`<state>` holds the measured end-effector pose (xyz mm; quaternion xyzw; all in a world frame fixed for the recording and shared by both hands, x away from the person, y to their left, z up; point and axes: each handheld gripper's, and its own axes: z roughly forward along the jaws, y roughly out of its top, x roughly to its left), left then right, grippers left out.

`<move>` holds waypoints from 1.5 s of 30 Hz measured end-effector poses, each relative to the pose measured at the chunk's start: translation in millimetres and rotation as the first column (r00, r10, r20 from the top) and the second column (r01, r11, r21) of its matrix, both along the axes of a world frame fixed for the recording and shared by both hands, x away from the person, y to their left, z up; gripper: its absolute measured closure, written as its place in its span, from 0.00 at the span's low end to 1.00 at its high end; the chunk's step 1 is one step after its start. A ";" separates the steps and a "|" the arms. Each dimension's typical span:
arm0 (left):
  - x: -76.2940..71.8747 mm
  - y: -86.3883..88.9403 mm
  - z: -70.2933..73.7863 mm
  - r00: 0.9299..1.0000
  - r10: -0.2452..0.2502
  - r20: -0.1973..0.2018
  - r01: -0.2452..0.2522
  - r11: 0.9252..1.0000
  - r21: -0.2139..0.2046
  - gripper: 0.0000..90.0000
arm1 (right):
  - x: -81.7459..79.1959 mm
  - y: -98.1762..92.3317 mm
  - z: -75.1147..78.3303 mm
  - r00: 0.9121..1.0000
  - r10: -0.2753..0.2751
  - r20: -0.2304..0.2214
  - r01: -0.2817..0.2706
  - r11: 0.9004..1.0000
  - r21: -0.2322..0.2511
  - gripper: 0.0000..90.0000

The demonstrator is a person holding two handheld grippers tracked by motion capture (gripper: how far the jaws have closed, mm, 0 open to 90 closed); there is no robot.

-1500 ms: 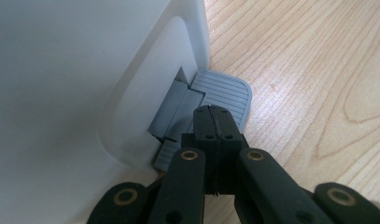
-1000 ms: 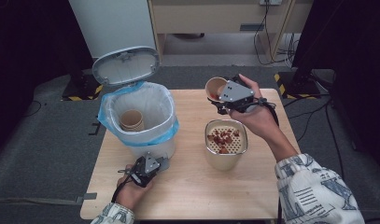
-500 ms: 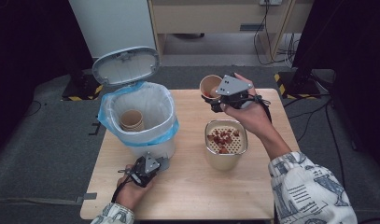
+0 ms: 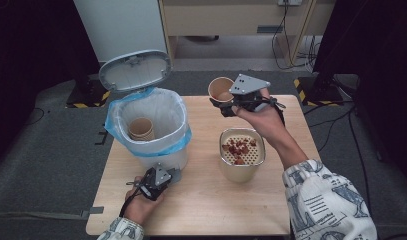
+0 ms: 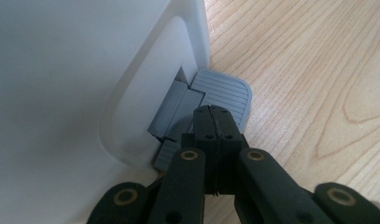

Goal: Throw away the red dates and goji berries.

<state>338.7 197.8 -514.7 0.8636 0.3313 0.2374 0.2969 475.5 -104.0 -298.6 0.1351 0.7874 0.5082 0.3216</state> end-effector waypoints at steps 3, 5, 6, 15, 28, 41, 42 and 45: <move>0.0 0.0 0.1 1.000 0.000 -0.001 0.000 1.000 0.002 1.00 | 0.9 1.8 0.8 1.000 0.003 -0.012 -0.003 1.000 0.017 0.31; 0.0 0.1 0.0 1.000 0.000 0.000 0.000 1.000 0.000 1.00 | 1.3 2.8 1.7 1.000 0.009 -0.020 -0.008 1.000 0.027 0.31; 0.0 0.1 0.0 1.000 0.000 0.000 0.000 1.000 0.000 1.00 | 1.6 3.7 2.2 1.000 0.013 -0.026 -0.012 0.999 0.031 0.31; 0.2 0.3 0.1 1.000 0.000 -0.001 0.000 1.000 -0.002 1.00 | 3.5 12.0 7.5 0.999 0.028 -0.042 -0.026 0.998 0.056 0.31; 0.2 0.2 0.2 1.000 0.000 -0.001 0.000 1.000 0.000 1.00 | 5.0 21.8 11.3 0.996 0.038 -0.076 -0.031 0.995 0.099 0.31; 0.2 0.1 0.2 1.000 0.001 -0.002 -0.001 1.000 -0.002 1.00 | 4.1 35.2 18.8 0.991 0.067 -0.116 -0.049 0.988 0.146 0.31; 0.2 0.1 0.1 1.000 0.001 -0.001 -0.001 1.000 -0.002 1.00 | 4.1 36.5 18.9 0.990 0.070 -0.120 -0.052 0.987 0.149 0.31; 0.2 0.1 0.1 1.000 0.000 -0.002 0.000 1.000 -0.001 1.00 | 4.1 40.4 18.6 0.989 0.077 -0.126 -0.057 0.986 0.158 0.31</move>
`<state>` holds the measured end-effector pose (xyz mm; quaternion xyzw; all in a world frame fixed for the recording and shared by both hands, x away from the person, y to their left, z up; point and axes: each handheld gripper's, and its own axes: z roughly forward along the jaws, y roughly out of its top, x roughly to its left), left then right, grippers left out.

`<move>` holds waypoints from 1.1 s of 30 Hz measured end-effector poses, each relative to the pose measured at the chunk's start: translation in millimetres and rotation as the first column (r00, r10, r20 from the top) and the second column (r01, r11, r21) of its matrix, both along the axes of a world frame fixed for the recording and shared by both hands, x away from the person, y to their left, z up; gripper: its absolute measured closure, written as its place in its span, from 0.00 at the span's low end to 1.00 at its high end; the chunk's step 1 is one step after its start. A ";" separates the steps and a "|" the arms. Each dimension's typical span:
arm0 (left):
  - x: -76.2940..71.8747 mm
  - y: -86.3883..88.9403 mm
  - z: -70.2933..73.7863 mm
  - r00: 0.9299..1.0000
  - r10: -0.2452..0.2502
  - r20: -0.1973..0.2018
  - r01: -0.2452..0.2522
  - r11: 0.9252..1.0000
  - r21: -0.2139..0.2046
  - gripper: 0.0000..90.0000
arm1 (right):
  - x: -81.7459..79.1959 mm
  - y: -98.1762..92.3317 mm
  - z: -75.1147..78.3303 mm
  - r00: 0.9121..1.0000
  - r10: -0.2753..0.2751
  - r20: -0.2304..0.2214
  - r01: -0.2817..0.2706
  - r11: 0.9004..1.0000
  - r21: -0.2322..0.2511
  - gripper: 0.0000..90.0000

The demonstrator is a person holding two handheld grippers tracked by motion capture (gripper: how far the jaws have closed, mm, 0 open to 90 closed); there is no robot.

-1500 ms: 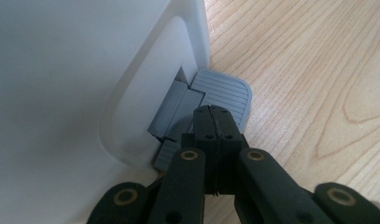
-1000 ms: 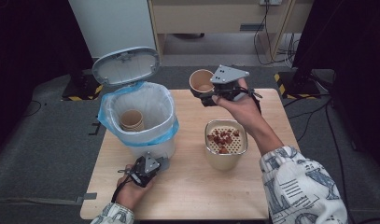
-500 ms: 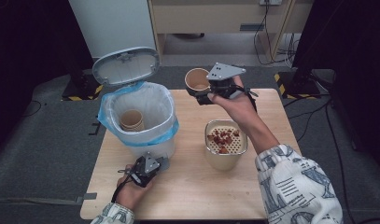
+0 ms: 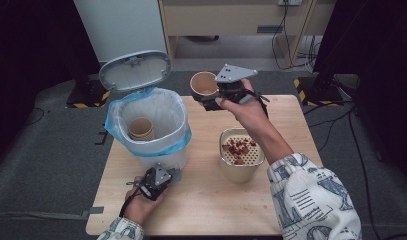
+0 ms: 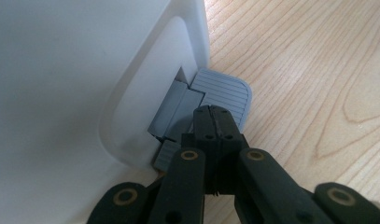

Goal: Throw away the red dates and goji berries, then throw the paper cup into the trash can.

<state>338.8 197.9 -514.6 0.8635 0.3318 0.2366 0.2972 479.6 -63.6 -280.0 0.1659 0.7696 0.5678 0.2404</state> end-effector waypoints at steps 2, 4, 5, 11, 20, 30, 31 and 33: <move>0.0 0.0 -0.1 1.000 0.000 0.000 0.000 1.000 -0.002 1.00 | 0.4 3.4 -0.5 1.000 0.004 -0.003 -0.004 1.000 0.005 0.31; 0.0 0.0 0.0 1.000 0.000 0.000 0.000 1.000 0.000 1.00 | 0.5 6.3 -0.8 1.000 0.006 -0.012 -0.006 1.000 0.010 0.31; 0.0 0.0 0.0 1.000 0.000 0.000 0.000 1.000 0.000 1.00 | 0.7 8.1 -1.2 1.000 0.009 -0.014 -0.009 1.000 0.011 0.31; 0.0 0.0 -0.1 1.000 -0.001 0.001 0.001 1.000 -0.001 1.00 | 1.6 17.1 -2.8 0.999 0.016 -0.029 -0.015 1.000 0.012 0.31; 0.1 0.1 -0.1 1.000 -0.001 0.002 0.001 1.000 0.000 1.00 | 2.0 31.3 0.3 0.999 0.037 -0.039 -0.036 0.999 0.013 0.31; 0.0 0.0 0.1 1.000 0.000 0.001 0.000 1.000 0.002 1.00 | 0.7 46.9 -3.4 0.996 0.063 -0.059 -0.062 0.998 0.011 0.30; 0.0 0.0 0.1 1.000 0.000 0.001 0.000 1.000 0.002 1.00 | 0.7 48.4 -3.8 0.996 0.064 -0.060 -0.063 0.998 0.014 0.30; 0.0 0.0 0.1 1.000 -0.001 0.001 0.001 1.000 0.002 1.00 | 0.1 50.4 -4.6 0.996 0.068 -0.062 -0.067 0.998 0.017 0.30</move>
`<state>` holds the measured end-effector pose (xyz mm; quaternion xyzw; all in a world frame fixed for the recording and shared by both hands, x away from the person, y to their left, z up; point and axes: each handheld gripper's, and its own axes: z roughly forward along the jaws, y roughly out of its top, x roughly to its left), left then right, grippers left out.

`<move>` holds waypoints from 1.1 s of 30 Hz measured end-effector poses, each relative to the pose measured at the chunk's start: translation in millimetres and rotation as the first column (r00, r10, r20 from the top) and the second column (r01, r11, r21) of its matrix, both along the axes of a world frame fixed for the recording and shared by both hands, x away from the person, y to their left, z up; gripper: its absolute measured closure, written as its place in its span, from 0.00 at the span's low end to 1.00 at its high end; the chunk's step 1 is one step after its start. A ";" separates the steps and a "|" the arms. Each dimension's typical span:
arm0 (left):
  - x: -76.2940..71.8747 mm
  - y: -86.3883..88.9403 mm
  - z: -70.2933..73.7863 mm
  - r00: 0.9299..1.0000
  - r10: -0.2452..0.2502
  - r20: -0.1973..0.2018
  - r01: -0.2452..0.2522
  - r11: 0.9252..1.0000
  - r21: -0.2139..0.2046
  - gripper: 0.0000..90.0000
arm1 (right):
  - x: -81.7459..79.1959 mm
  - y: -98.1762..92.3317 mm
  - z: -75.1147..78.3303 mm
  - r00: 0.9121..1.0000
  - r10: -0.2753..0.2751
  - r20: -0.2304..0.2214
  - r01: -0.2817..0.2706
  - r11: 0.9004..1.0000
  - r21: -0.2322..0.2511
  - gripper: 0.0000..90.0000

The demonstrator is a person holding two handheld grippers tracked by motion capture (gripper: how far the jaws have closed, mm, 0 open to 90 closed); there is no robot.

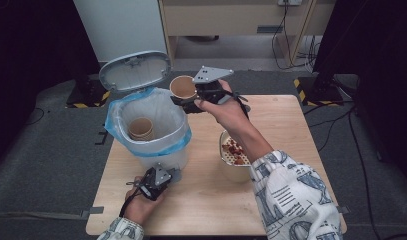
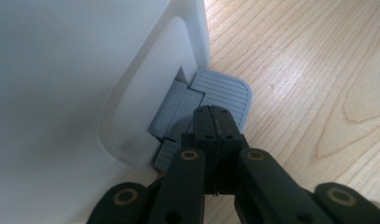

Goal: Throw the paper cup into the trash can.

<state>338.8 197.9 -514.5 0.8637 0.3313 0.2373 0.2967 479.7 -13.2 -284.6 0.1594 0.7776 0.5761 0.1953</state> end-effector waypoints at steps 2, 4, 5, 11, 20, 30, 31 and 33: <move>0.0 0.0 0.0 1.000 -0.001 0.000 0.001 1.000 0.001 1.00 | -0.2 1.6 -0.9 1.000 0.002 -0.003 -0.002 1.000 -0.001 0.30; 0.1 0.2 -0.1 1.000 -0.001 0.001 0.001 1.000 -0.002 1.00 | -0.5 2.7 -0.8 1.000 0.004 -0.006 -0.004 1.000 0.004 0.30; -0.1 0.0 0.1 1.000 -0.001 0.000 0.001 1.000 0.002 1.00 | -0.7 3.2 -0.7 1.000 0.006 -0.006 -0.006 1.000 0.006 0.30; 0.0 0.0 0.1 1.000 0.000 0.000 0.000 1.000 0.001 1.00 | -1.1 6.6 -1.2 1.000 0.013 -0.013 -0.013 1.000 0.009 0.30; -0.1 0.0 -0.1 1.000 -0.001 0.001 0.001 1.000 -0.001 1.00 | -1.3 14.9 -1.3 0.999 0.031 -0.026 -0.031 0.999 0.014 0.30; -0.1 0.0 -0.1 1.000 0.000 0.001 0.000 1.000 -0.001 1.00 | -1.9 29.6 -3.8 0.997 0.060 -0.041 -0.059 0.998 0.018 0.30; -0.1 0.0 -0.1 1.000 0.000 0.002 0.000 1.000 -0.002 1.00 | -2.1 31.0 -3.9 0.997 0.063 -0.042 -0.062 0.998 0.017 0.30; -0.1 0.0 -0.1 1.000 0.000 0.002 0.000 1.000 -0.001 1.00 | -2.6 33.6 -3.8 0.997 0.066 -0.043 -0.066 0.998 0.018 0.30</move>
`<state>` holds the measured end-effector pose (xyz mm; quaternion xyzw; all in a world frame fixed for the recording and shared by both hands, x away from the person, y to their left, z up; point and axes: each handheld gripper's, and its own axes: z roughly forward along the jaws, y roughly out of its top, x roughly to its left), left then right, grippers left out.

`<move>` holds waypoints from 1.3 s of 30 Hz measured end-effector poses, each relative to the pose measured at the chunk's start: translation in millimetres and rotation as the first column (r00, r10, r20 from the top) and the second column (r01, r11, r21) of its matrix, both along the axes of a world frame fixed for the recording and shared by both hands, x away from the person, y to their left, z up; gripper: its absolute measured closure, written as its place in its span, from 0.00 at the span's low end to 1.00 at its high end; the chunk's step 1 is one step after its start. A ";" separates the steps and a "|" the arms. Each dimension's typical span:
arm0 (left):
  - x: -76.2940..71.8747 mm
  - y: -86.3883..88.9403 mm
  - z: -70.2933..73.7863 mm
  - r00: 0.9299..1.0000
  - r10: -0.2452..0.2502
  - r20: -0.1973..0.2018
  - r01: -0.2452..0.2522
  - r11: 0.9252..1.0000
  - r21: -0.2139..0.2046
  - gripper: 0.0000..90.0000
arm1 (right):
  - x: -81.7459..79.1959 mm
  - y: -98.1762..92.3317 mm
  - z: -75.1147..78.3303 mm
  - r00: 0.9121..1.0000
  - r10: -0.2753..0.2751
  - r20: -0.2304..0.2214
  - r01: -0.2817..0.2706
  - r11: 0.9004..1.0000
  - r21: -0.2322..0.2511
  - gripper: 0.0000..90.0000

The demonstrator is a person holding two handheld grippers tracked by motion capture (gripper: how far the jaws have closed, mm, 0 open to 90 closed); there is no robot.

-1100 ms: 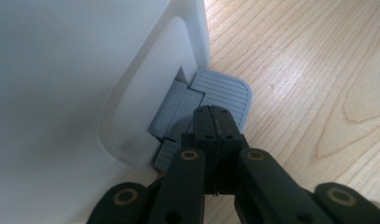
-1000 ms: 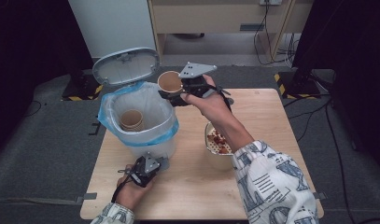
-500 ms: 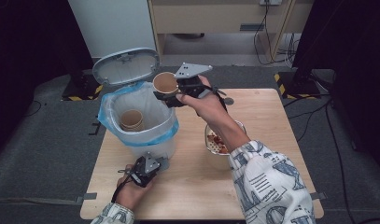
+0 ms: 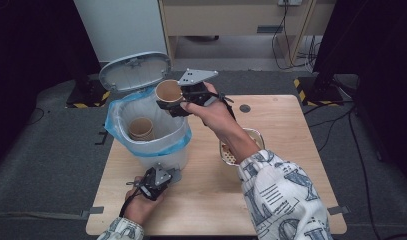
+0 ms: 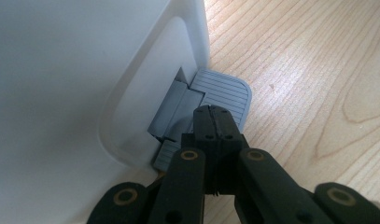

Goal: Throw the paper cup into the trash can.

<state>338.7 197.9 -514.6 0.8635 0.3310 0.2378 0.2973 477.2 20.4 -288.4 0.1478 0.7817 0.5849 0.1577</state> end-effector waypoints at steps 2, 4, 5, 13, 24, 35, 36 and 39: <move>0.1 0.1 0.0 1.000 0.000 0.000 0.000 1.000 -0.001 1.00 | -0.3 2.2 0.1 1.000 0.004 0.000 -0.004 1.000 -0.002 0.30; 0.1 0.1 0.0 1.000 0.000 0.000 0.000 1.000 -0.001 1.00 | -0.3 4.5 0.0 1.000 0.011 -0.002 -0.011 1.000 -0.002 0.29; 0.1 0.1 0.0 1.000 0.000 0.000 0.000 1.000 -0.001 1.00 | -0.7 5.6 -0.1 1.000 0.015 -0.008 -0.015 1.000 -0.004 0.29; 0.1 0.2 0.0 1.000 0.000 0.000 0.000 1.000 -0.001 1.00 | -2.9 17.0 -5.6 0.996 0.056 -0.065 -0.057 0.998 -0.003 0.19; 0.1 0.2 0.1 1.000 0.000 0.000 0.000 1.000 -0.002 1.00 | -2.5 7.9 -8.7 0.994 0.037 -0.102 -0.037 0.999 0.003 0.15; 0.0 0.3 0.2 1.000 0.000 0.000 0.000 1.000 -0.003 1.00 | 0.1 -4.2 -10.9 0.995 0.007 -0.101 -0.007 1.000 -0.004 0.15; -0.1 0.3 0.4 1.000 0.001 -0.002 -0.001 1.000 -0.002 1.00 | 0.4 -5.7 -11.1 0.995 0.007 -0.101 -0.007 1.000 -0.004 0.15; -0.1 0.3 0.4 1.000 0.000 -0.001 0.000 1.000 -0.002 1.00 | 0.5 -8.0 -11.2 0.995 0.002 -0.101 -0.002 1.000 -0.003 0.15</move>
